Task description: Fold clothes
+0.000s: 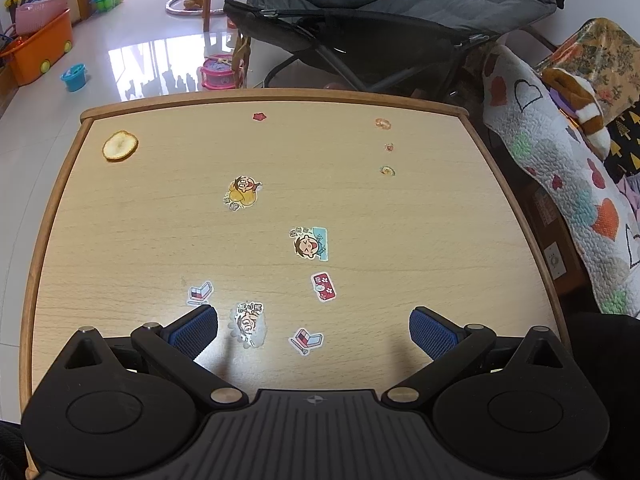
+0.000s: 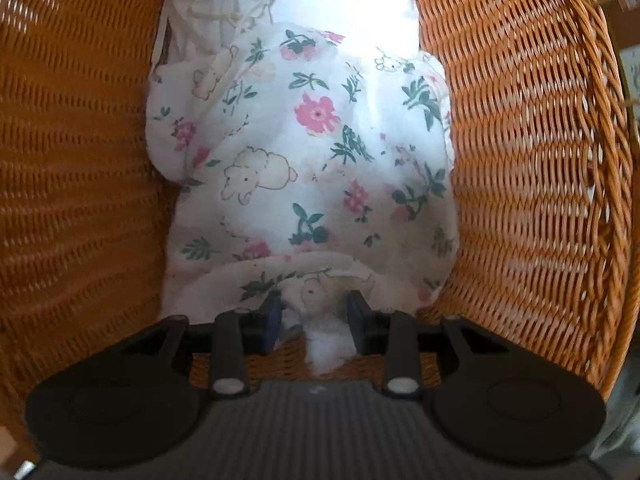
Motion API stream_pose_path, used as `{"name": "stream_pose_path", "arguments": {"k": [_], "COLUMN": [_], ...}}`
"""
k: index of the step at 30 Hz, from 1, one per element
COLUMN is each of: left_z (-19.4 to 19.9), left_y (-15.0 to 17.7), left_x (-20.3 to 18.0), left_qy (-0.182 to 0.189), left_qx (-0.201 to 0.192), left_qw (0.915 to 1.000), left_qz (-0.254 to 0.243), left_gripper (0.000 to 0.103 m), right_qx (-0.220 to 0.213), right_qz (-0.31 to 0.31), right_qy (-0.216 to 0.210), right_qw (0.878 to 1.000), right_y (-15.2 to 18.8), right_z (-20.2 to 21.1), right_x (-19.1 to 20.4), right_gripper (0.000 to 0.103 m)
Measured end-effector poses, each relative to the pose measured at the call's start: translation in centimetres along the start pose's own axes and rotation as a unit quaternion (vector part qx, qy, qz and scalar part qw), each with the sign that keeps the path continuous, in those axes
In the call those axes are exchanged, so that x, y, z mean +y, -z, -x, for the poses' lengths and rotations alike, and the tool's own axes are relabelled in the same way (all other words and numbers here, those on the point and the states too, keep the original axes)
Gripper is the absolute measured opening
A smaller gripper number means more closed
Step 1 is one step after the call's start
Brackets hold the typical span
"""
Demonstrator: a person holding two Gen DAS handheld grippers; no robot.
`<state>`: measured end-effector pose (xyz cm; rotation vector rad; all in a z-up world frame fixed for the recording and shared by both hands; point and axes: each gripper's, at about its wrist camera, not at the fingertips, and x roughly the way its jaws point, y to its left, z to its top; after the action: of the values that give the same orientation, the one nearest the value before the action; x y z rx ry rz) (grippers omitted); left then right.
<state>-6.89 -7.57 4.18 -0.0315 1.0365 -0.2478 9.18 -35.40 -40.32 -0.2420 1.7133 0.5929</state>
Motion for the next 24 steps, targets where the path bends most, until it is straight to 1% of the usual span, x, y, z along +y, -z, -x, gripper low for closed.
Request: {"name": "stream_pose_path", "arguments": {"k": [3, 5, 7, 9, 13, 20, 24], "left_z": [-0.2, -0.3, -0.4, -0.5, -0.5, 0.0, 0.8], "left_y": [0.0, 0.0, -0.1, -0.2, -0.2, 0.0, 0.0], "left_x": [0.0, 0.1, 0.1, 0.1, 0.2, 0.1, 0.1], "left_qy": [-0.002, -0.003, -0.003, -0.005, -0.006, -0.005, -0.005], "left_qx": [0.003, 0.004, 0.006, 0.006, 0.007, 0.003, -0.004], "left_qw": [1.0, 1.0, 1.0, 1.0, 1.0, 1.0, 1.0], "left_qz": [-0.001, -0.001, -0.001, 0.0, 0.001, 0.004, 0.004], "left_gripper": [0.103, 0.103, 0.103, 0.103, 0.103, 0.103, 0.103], "right_qx": [0.003, 0.004, 0.005, 0.008, 0.011, 0.014, 0.01], "right_qz": [0.007, 0.007, 0.01, 0.012, 0.004, -0.017, -0.009], "right_qy": [0.001, -0.001, -0.001, 0.001, -0.003, -0.015, -0.019], "right_qw": [1.0, 1.0, 1.0, 1.0, 1.0, 1.0, 1.0], "right_y": [0.0, 0.0, -0.1, -0.1, 0.0, 0.0, 0.5], "right_z": [-0.4, -0.6, -0.7, -0.9, -1.0, -0.3, 0.8], "right_x": [0.0, -0.1, 0.0, 0.0, -0.3, -0.9, -0.8], "right_gripper": [0.031, 0.026, 0.014, 0.007, 0.004, 0.003, 0.003]}}
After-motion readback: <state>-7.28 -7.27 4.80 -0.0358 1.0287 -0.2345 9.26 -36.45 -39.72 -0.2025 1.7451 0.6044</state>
